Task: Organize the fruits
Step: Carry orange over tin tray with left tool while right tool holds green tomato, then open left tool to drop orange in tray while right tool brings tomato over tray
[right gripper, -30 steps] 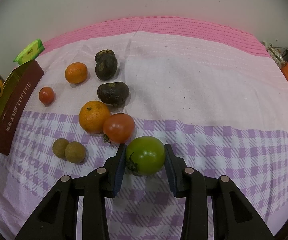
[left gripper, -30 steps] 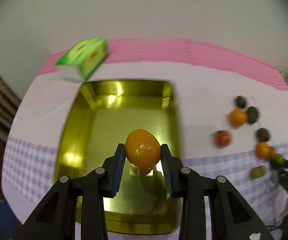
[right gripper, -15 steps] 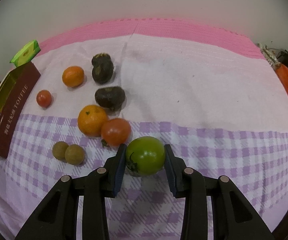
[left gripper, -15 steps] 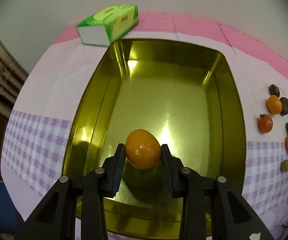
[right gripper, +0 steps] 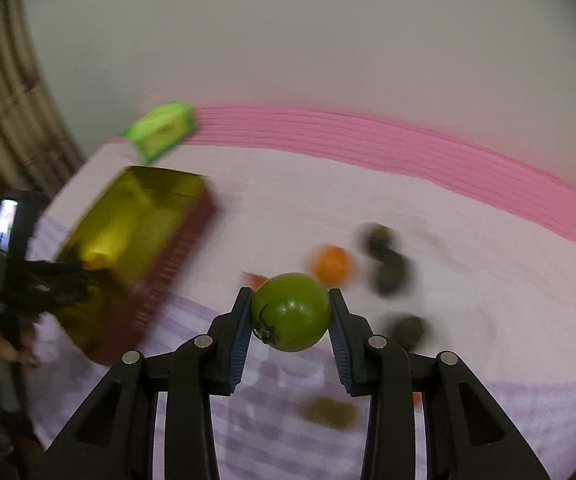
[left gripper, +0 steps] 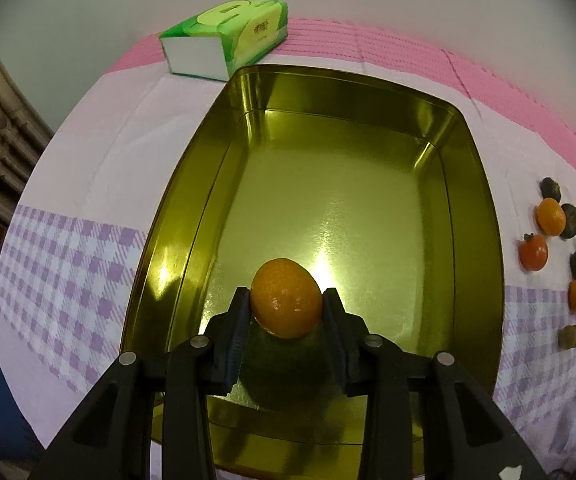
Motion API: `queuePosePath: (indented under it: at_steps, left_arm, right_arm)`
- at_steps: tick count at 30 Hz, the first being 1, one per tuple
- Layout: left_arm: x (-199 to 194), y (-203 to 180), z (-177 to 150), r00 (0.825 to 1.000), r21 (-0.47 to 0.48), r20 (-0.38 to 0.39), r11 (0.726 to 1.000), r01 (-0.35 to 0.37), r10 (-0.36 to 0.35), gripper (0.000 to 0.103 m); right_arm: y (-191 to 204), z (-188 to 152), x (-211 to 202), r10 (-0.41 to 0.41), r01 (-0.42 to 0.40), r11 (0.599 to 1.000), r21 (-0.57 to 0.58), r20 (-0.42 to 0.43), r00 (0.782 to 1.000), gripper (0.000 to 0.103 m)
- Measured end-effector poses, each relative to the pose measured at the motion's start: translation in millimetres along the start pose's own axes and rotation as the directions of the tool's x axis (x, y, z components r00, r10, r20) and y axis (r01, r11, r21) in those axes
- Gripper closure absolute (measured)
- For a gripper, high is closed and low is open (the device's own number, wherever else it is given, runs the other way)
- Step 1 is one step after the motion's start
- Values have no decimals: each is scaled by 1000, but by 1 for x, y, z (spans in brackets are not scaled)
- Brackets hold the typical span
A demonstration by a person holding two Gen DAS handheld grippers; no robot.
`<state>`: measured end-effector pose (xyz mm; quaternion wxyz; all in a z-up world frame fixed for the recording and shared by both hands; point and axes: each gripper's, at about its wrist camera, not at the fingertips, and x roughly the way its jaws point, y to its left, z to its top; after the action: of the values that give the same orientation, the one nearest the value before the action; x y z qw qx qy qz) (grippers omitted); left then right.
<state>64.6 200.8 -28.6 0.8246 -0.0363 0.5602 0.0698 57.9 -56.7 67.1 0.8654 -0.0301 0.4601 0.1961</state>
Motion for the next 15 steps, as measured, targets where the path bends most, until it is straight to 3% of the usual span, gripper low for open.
queuePosePath:
  at_steps: [5, 8, 11, 15]
  left_arm:
    - [-25, 17, 2, 997, -58, 60, 997, 47, -44, 66]
    - [-47, 36, 3, 990, -128, 131, 989, 76, -60, 49]
    - [-67, 52, -1, 979, -193, 202, 978, 74, -34, 45]
    - [-78, 63, -9, 972, -257, 234, 966, 35, 27, 44]
  right_arm:
    - [56, 21, 32, 98, -99, 991, -85, -19, 995, 66]
    - [80, 33, 51, 131, -135, 983, -126, -40, 991, 65]
    - [100, 40, 66, 162, -170, 973, -157, -65, 985, 65]
    - [120, 42, 87, 167, -182, 968, -174, -98, 981, 65]
